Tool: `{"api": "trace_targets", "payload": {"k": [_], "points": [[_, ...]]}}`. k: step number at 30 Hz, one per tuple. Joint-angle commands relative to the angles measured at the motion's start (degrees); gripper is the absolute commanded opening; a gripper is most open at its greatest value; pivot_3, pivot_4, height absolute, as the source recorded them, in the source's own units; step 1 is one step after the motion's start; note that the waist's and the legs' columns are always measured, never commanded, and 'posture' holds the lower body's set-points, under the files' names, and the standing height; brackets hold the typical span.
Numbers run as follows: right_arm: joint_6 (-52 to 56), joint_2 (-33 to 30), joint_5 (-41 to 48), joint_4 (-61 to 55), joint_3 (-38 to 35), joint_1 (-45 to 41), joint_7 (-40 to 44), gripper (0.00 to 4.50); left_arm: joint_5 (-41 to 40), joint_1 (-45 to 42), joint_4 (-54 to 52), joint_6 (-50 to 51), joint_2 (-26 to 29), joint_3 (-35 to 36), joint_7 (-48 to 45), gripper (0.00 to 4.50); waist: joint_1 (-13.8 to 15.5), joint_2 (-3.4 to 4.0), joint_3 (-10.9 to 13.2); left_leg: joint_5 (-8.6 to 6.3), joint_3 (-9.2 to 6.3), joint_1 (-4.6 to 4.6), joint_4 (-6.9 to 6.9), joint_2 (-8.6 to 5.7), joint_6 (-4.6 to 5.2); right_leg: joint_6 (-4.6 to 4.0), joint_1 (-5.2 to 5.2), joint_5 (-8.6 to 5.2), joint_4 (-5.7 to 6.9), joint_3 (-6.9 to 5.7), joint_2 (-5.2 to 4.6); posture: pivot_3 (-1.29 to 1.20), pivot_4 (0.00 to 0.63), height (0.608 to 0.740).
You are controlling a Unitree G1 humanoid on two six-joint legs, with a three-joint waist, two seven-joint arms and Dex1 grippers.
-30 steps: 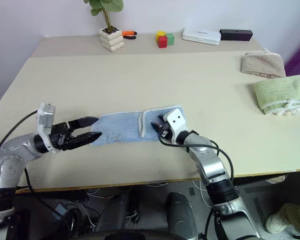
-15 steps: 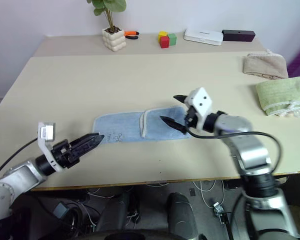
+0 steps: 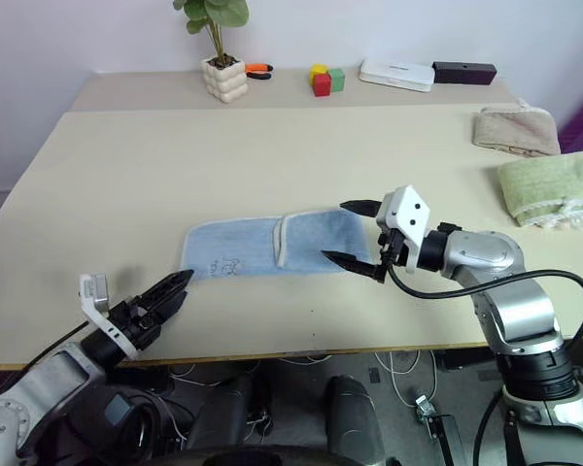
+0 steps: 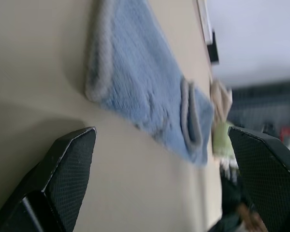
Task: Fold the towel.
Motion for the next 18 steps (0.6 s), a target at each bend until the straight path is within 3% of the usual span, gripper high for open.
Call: {"api": "trace_targets", "payload": {"k": [1, 5, 6, 8, 11, 15, 18], "points": [[-1.1, 0.2, -0.4, -0.3, -1.1, -1.2, -0.9, 4.46, 2.4, -0.5, 0.9, -0.8, 1.2, -2.4, 2.6, 4.5, 0.0, 0.02, 0.0, 0.0, 0.01, 0.01, 0.0, -0.01, 0.0, 0.0, 0.0, 0.0, 0.0, 0.0, 0.0, 0.0, 0.15, 0.74], [-1.0, 1.0, -0.9, -0.5, -0.4, -1.8, -2.2, 4.46, 1.1, -1.8, 5.3, -1.3, 1.4, -3.1, 3.3, 4.5, 0.1, 0.11, -0.1, 0.0, 0.02, 0.09, -0.01, -0.01, 0.0, 0.0, 0.05, 0.0, -0.01, -0.01, 0.01, 0.0, 0.15, 0.74], [-0.7, 1.3, -0.9, -0.6, -0.3, -1.9, -2.5, 4.5, 1.3, -2.1, 6.3, -1.3, 1.4, -3.2, 3.4, 4.25, 0.1, 0.13, -0.1, 0.0, 0.02, 0.1, -0.01, -0.01, 0.0, 0.0, 0.06, 0.0, -0.01, -0.01, 0.01, 0.0, 0.15, 0.74], [-0.5, 1.4, -1.2, -0.8, 0.0, -1.9, -3.0, 4.5, 0.4, -2.8, 8.8, -0.5, 2.1, -3.9, 4.1, 3.63, 0.1, 0.2, -0.1, -0.01, 0.02, 0.11, -0.02, -0.01, 0.0, 0.0, 0.07, 0.0, -0.02, -0.01, 0.01, 0.0, 0.15, 0.74], [-0.6, 1.5, -1.3, -0.8, -0.1, -1.7, -3.6, 4.5, -2.7, -6.1, 12.0, -2.7, 0.6, -3.1, 6.2, 2.15, 0.3, 0.22, -0.2, -0.01, 0.02, 0.11, -0.03, -0.01, 0.0, 0.0, 0.06, 0.0, -0.03, -0.01, 0.0, 0.0, 0.15, 0.74], [-0.7, 1.4, -2.2, -0.5, 0.0, -1.2, -4.2, 4.5, 0.0, -11.0, 15.6, -3.9, 0.4, -2.4, 6.7, 0.06, 1.2, 0.41, -0.3, 0.0, 0.01, 0.13, -0.03, -0.01, 0.0, -0.02, 0.07, 0.01, -0.02, -0.02, 0.01, 0.0, 0.15, 0.74], [-0.7, 1.5, -2.5, -0.4, -0.2, -1.0, -4.6, 4.5, 0.0, -13.5, 16.0, -4.0, 0.1, -2.6, 8.0, 0.02, 1.1, 0.51, -0.3, 0.0, 0.01, 0.13, -0.04, -0.01, 0.0, -0.02, 0.07, 0.01, -0.03, -0.02, 0.02, 0.0, 0.15, 0.74]]}}
